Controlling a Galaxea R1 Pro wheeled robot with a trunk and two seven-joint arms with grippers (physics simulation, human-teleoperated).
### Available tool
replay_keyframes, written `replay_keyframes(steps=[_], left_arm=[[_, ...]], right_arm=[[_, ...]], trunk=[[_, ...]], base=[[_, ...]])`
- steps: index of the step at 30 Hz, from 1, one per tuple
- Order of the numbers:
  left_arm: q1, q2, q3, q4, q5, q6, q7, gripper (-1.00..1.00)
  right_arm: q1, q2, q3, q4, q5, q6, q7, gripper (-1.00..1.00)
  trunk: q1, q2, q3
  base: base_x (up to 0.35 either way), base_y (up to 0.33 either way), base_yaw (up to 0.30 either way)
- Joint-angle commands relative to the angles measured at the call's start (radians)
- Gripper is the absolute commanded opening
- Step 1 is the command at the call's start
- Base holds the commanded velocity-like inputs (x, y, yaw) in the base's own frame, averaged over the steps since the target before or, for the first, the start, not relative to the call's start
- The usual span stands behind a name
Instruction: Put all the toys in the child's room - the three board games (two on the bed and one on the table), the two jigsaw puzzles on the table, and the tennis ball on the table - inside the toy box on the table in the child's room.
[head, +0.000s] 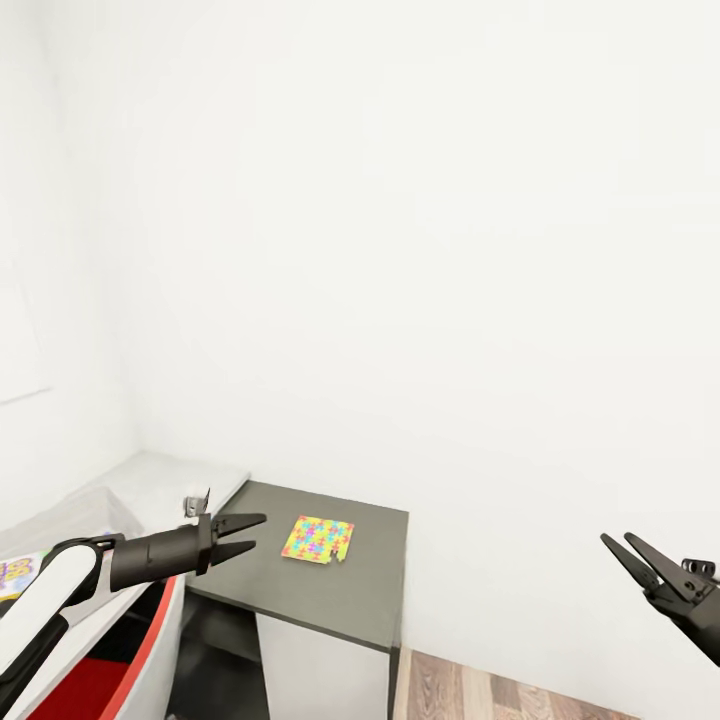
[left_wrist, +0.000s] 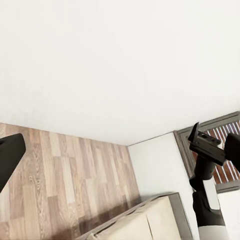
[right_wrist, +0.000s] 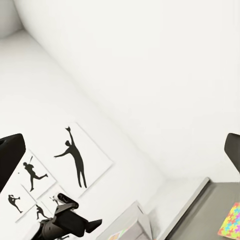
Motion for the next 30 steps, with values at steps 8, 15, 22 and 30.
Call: replay_keyframes(steps=[8,15,22,30], left_arm=[[-0.001,0.001,-0.001,0.001,-0.009,0.000,-0.010,1.00],[-0.001,0.001,-0.001,0.001,-0.009,0.000,-0.010,1.00],[-0.001,0.002,0.001,0.001,-0.009,0.000,-0.010,1.00],[-0.001,0.002,0.002,0.001,-0.009,0.000,-0.010,1.00]], right_arm=[[0.000,-0.006,-0.001,0.006,-0.005,0.010,0.000,1.00],[0.000,-0.007,-0.001,0.010,-0.007,0.012,-0.001,1.00],[0.000,-0.008,-0.001,0.014,-0.008,0.013,-0.001,1.00],[0.000,-0.008,-0.001,0.025,-0.009,0.013,0.000,1.00]], trunk=[[0.000,-0.001,-0.009],[0.000,-0.001,-0.019],[0.000,-0.001,-0.028],[0.000,-0.001,-0.036]], base=[[-0.001,-0.006,-0.076],[0.000,-0.001,-0.109],[0.000,0.000,-0.151],[0.086,0.025,-0.227]])
